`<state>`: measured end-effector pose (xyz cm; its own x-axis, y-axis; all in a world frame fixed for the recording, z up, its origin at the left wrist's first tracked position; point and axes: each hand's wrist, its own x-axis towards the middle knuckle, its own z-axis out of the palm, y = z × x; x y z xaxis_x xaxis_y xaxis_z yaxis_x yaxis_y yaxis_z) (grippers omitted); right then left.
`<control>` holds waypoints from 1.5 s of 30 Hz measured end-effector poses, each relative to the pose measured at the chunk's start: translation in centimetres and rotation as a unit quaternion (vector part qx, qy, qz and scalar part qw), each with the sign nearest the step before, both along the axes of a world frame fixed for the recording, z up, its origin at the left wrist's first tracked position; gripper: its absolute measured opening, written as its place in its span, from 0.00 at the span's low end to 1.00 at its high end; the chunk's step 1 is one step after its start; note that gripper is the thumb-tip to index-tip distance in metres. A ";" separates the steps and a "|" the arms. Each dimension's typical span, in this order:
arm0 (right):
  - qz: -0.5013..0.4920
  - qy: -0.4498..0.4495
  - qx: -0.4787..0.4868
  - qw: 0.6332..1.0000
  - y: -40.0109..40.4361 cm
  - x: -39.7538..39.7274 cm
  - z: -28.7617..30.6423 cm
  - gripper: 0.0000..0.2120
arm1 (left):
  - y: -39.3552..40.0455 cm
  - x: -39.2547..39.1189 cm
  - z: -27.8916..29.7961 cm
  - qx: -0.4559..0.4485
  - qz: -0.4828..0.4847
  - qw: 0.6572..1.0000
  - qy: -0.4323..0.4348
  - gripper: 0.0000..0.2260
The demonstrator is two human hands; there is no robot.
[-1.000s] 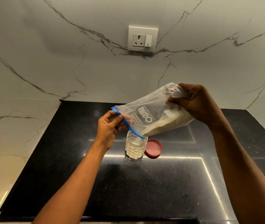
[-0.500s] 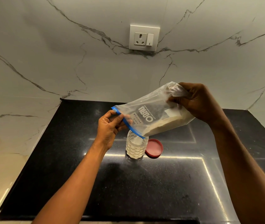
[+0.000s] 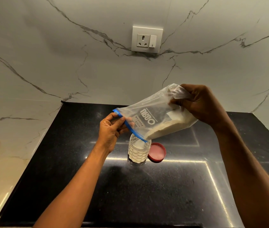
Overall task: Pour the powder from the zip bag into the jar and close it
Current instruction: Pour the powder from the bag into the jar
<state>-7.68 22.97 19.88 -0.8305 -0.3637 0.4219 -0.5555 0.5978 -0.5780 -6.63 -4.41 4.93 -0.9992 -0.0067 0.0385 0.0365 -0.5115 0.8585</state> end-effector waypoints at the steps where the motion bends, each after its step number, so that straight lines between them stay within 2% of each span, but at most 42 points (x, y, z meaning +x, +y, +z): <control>1: 0.000 0.003 0.000 1.000 0.0 0.0 0.0 0.11 | 0.0 0.0 0.0 0.001 0.001 1.000 0.000 0.10; 13: 0.007 -0.008 -0.005 1.000 0.2 -0.1 -0.2 0.09 | 0.0 0.0 -0.3 0.006 -0.004 1.000 -0.004 0.11; 25: -0.005 -0.002 -0.003 1.000 0.4 -0.1 -0.2 0.13 | 0.1 -0.4 -0.4 0.001 -0.005 1.000 0.002 0.10; 45: -0.004 0.004 0.006 1.000 0.2 0.2 0.0 0.12 | 0.1 -0.3 -0.5 0.006 -0.007 1.000 0.012 0.11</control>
<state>-7.47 23.16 19.85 -0.8300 -0.3624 0.4241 -0.5553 0.6092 -0.5662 -6.92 -4.28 4.45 -0.9981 0.0074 0.0616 0.0487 -0.5231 0.8508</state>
